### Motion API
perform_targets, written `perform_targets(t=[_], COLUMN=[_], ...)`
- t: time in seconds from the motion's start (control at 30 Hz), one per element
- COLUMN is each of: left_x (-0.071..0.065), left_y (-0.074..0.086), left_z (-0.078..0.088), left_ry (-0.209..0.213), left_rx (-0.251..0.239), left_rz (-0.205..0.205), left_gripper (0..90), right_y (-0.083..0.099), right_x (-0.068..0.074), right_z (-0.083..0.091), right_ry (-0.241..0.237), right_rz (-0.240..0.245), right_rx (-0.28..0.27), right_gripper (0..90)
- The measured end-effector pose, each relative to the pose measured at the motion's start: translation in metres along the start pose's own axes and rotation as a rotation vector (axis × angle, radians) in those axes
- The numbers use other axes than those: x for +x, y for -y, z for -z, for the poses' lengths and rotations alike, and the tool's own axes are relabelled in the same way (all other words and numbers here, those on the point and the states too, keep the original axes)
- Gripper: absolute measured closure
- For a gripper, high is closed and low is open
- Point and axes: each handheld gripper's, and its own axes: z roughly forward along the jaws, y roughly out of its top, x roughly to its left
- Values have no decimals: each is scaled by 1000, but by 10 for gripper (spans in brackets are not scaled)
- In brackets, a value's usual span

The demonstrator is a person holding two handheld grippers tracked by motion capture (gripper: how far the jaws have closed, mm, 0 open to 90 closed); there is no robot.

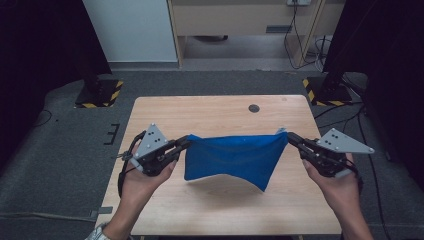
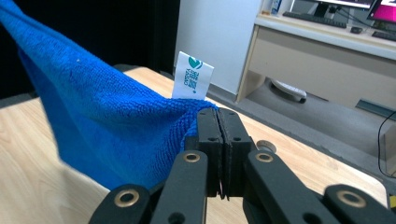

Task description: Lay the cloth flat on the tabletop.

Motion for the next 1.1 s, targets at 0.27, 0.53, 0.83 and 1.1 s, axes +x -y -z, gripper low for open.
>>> perform_targets(t=[0.27, 0.53, 0.83, 1.1], left_x=[10, 60, 90, 100], left_y=[3, 28, 45, 55], left_z=[-16, -70, -107, -127], left_ry=[15, 13, 2, -13], left_rx=[84, 185, 211, 238], left_rz=[2, 95, 143, 151], left_gripper=[859, 847, 870, 875], right_y=[-8, 19, 35, 43], right_x=[-6, -27, -46, -53], right_z=[3, -68, -116, -136], right_ry=[-1, -12, -2, 3], right_rz=[21, 16, -9, -22], right_rx=[40, 156, 218, 248], right_gripper=[887, 887, 887, 887])
